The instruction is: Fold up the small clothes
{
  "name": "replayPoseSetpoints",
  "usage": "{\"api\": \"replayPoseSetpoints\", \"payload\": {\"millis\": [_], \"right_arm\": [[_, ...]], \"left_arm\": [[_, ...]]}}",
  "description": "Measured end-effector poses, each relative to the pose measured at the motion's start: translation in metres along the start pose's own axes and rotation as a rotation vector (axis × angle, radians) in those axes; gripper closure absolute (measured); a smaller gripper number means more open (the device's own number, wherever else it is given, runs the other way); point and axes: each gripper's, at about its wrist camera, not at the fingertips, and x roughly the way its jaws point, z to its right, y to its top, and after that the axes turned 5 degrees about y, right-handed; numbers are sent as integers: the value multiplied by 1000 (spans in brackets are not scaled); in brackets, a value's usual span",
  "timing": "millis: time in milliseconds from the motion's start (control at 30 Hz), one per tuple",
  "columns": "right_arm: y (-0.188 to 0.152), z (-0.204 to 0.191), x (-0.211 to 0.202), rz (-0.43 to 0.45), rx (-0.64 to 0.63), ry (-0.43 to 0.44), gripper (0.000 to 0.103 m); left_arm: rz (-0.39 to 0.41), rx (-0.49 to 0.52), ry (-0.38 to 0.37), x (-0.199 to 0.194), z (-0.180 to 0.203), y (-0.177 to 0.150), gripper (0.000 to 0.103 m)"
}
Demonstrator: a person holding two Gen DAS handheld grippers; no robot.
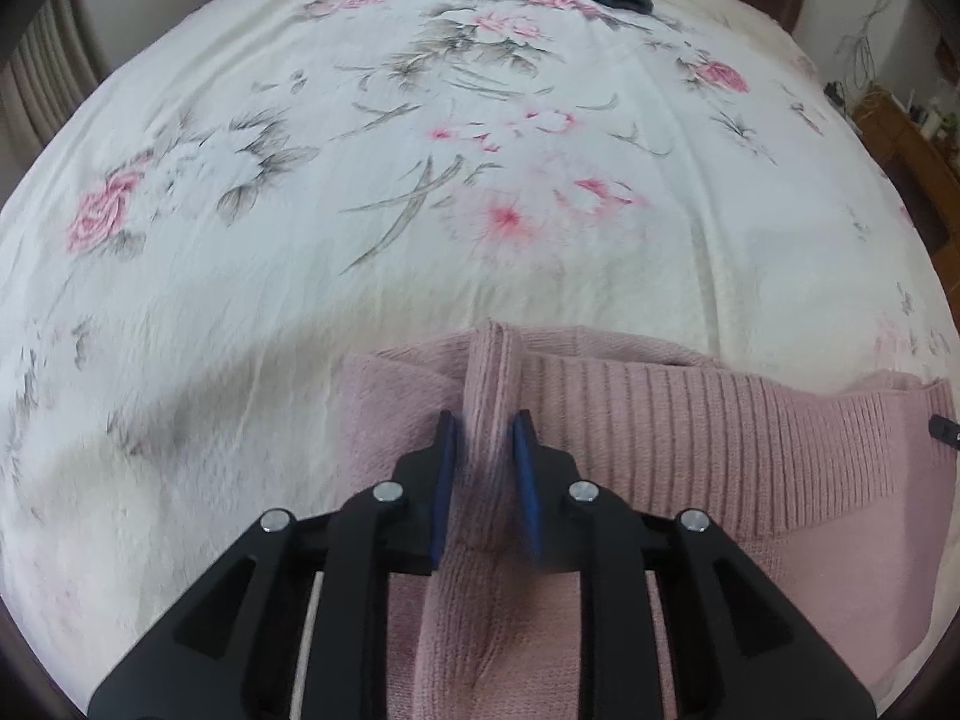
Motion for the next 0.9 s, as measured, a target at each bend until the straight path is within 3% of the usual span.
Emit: {"api": "replayPoseSetpoints", "payload": {"millis": [67, 200, 333, 500, 700, 733, 767, 800, 900], "right_arm": [[-3, 6, -6, 7, 20, 6, 77], [-16, 15, -32, 30, 49, 40, 66], [-48, 19, -63, 33, 49, 96, 63], [-108, 17, -82, -19, 29, 139, 61], [-155, 17, -69, -91, 14, 114, 61], [-158, 18, -65, -105, 26, 117, 65], [-161, 19, -61, -119, 38, 131, 82], [-162, 19, -59, -131, 42, 149, 89], [-163, 15, -67, -119, 30, 159, 94]], "left_arm": [[3, -21, -5, -4, -7, 0, 71], [46, -74, 16, -29, -22, -4, 69], [95, -73, 17, -65, -28, -18, 62], [97, 13, -38, -100, -9, -58, 53], [39, 103, -78, -101, 20, -107, 50], [27, 101, -81, -98, 22, -113, 50], [12, 95, -89, -94, 24, -117, 50], [-6, 89, -93, -90, 26, -122, 50], [-40, 105, -73, -78, 31, -131, 50]]}}
